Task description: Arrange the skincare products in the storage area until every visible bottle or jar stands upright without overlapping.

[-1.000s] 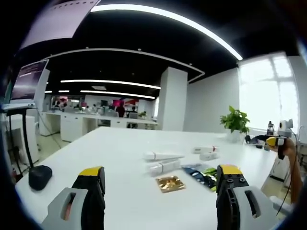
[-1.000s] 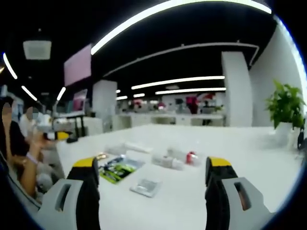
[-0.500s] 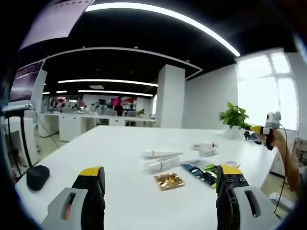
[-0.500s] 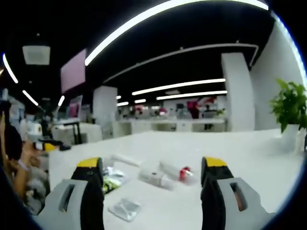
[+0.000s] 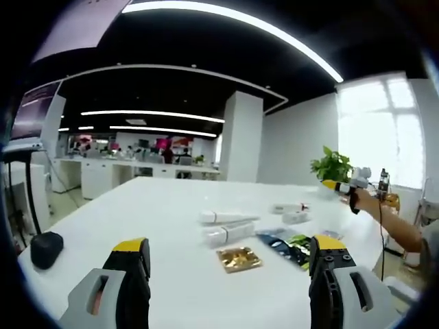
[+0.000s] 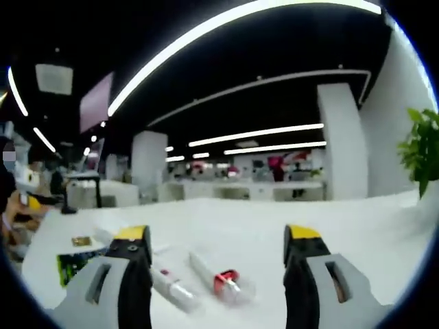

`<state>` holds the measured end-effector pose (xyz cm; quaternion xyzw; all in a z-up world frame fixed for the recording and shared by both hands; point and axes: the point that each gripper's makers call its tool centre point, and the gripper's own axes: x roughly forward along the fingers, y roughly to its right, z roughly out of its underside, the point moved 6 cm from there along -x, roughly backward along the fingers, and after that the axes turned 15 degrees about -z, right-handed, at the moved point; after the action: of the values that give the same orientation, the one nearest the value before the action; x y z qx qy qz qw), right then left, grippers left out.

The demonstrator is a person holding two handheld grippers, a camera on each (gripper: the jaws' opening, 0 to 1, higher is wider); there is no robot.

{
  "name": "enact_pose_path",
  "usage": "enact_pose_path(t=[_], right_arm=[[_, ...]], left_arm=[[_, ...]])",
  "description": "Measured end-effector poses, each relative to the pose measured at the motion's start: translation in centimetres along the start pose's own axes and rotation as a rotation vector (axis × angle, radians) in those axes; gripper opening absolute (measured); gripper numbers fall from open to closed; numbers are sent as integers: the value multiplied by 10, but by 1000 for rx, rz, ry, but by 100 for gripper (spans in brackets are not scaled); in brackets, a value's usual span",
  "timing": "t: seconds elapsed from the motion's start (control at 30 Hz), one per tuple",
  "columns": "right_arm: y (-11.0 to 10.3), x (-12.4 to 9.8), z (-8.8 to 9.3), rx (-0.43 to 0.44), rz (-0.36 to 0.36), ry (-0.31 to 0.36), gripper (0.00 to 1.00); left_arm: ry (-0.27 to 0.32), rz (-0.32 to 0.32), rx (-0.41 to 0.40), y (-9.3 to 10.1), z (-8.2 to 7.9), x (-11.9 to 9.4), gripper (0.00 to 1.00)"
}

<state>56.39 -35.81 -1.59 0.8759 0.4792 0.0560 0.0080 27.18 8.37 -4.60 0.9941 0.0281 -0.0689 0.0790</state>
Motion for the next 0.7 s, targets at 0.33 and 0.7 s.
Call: enact_pose_path(t=[0.33, 0.7], right_arm=[[15, 6, 49, 55, -43, -66, 63], [13, 26, 73, 54, -97, -242, 57]], left_arm=[[-13, -2, 9, 1, 2, 0, 99], [-25, -22, 9, -2, 2, 2, 99]])
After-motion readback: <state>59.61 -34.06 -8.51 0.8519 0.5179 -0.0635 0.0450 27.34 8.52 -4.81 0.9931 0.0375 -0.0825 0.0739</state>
